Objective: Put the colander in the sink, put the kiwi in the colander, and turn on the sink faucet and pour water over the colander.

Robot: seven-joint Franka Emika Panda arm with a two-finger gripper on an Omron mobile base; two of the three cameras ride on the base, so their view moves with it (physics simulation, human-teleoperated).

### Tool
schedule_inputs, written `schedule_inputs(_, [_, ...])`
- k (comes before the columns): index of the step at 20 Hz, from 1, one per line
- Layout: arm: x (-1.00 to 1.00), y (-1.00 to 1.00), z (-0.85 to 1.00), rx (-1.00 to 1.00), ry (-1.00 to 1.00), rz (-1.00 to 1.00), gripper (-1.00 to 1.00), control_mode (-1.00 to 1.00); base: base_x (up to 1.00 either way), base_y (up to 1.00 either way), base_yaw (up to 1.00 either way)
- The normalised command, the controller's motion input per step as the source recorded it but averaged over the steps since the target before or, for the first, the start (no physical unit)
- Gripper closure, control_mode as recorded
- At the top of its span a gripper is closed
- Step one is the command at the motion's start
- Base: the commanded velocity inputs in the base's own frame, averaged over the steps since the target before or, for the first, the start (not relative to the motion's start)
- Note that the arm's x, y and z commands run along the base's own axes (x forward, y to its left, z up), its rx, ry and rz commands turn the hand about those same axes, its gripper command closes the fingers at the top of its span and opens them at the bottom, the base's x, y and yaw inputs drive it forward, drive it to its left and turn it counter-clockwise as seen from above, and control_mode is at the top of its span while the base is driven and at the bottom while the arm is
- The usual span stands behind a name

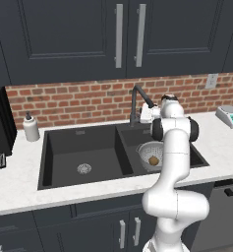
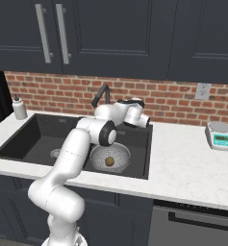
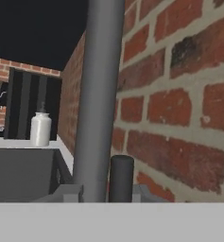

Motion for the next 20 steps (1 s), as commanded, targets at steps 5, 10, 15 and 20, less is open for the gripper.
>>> schedule_inputs(5, [0.4,-0.17,0.17,0.06,0.1,0.0,1.0,-1.0,0.0,0.0,0.0])
schedule_inputs(10, [0.4,-0.19,0.1,0.03,0.09,0.0,1.0,-1.0,0.0,0.0,0.0])
schedule_inputs(15, [0.41,-0.23,0.14,0.02,0.1,0.0,1.0,-1.0,0.0,0.0,0.0])
schedule_inputs(20, [0.38,-0.24,0.15,0.03,0.09,0.0,1.0,-1.0,0.0,0.0,0.0])
